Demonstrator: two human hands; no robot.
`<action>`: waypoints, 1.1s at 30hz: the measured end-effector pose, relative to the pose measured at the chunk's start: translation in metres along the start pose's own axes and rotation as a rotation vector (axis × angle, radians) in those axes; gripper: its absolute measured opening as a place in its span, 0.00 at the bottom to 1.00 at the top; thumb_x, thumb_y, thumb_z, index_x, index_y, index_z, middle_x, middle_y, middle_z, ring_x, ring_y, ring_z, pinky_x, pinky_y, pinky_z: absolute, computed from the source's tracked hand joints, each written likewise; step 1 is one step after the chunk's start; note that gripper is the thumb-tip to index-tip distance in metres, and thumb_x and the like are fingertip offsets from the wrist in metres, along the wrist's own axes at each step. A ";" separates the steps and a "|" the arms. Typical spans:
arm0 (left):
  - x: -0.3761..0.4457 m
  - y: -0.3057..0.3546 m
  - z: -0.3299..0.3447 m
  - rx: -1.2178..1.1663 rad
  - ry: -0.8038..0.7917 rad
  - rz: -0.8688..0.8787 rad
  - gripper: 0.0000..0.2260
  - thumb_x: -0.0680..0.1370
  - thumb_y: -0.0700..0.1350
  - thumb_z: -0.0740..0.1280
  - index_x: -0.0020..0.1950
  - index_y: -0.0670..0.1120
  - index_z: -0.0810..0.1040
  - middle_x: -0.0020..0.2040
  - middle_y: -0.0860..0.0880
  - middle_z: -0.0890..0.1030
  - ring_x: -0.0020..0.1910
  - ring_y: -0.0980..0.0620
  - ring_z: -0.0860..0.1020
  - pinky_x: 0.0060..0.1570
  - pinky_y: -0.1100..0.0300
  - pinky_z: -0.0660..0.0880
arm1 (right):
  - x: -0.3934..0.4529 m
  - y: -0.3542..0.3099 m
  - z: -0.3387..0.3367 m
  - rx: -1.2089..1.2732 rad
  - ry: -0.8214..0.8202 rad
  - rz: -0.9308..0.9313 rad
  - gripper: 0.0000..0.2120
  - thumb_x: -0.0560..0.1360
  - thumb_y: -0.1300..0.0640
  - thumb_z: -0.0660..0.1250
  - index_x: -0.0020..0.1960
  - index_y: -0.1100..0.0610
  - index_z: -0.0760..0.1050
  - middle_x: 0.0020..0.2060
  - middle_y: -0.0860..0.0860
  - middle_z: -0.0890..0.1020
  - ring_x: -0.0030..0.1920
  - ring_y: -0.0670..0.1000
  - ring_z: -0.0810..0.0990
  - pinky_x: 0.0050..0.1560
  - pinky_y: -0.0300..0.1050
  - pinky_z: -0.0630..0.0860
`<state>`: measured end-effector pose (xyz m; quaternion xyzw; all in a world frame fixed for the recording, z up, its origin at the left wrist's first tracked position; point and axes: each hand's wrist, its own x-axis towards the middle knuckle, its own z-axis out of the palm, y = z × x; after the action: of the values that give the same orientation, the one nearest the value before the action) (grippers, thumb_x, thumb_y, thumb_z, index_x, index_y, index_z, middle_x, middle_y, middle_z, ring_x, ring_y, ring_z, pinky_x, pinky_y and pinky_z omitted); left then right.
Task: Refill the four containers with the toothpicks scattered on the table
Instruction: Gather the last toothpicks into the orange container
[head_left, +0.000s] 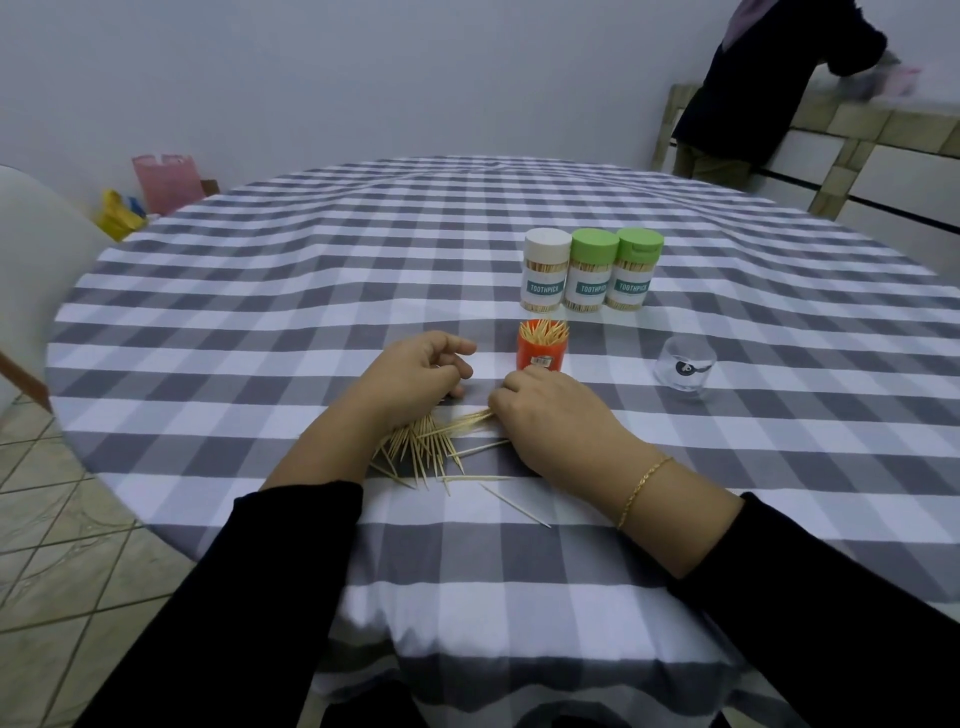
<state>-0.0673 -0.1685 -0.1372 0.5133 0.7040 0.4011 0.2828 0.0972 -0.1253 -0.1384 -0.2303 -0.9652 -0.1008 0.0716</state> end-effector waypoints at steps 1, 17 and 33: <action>0.000 0.000 0.000 0.004 0.001 0.001 0.15 0.78 0.36 0.59 0.60 0.50 0.76 0.48 0.54 0.81 0.42 0.60 0.81 0.41 0.72 0.74 | -0.001 0.000 -0.001 0.011 -0.007 0.015 0.12 0.80 0.59 0.55 0.61 0.59 0.71 0.56 0.55 0.76 0.56 0.54 0.73 0.56 0.47 0.71; 0.011 0.036 0.002 0.195 0.025 0.054 0.18 0.79 0.44 0.65 0.69 0.50 0.71 0.62 0.53 0.76 0.56 0.55 0.76 0.46 0.65 0.73 | 0.000 0.060 -0.036 0.810 0.318 0.554 0.08 0.81 0.58 0.58 0.52 0.54 0.77 0.43 0.47 0.80 0.42 0.43 0.76 0.42 0.35 0.73; 0.027 0.037 0.056 0.211 0.082 0.026 0.40 0.73 0.54 0.73 0.78 0.55 0.53 0.72 0.51 0.71 0.69 0.48 0.70 0.68 0.43 0.67 | 0.021 0.057 -0.016 1.259 0.815 0.535 0.08 0.80 0.60 0.59 0.49 0.56 0.77 0.42 0.48 0.83 0.48 0.46 0.82 0.51 0.40 0.79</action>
<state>-0.0117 -0.1218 -0.1342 0.5326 0.7463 0.3493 0.1930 0.1065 -0.0700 -0.1095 -0.3155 -0.6506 0.4079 0.5575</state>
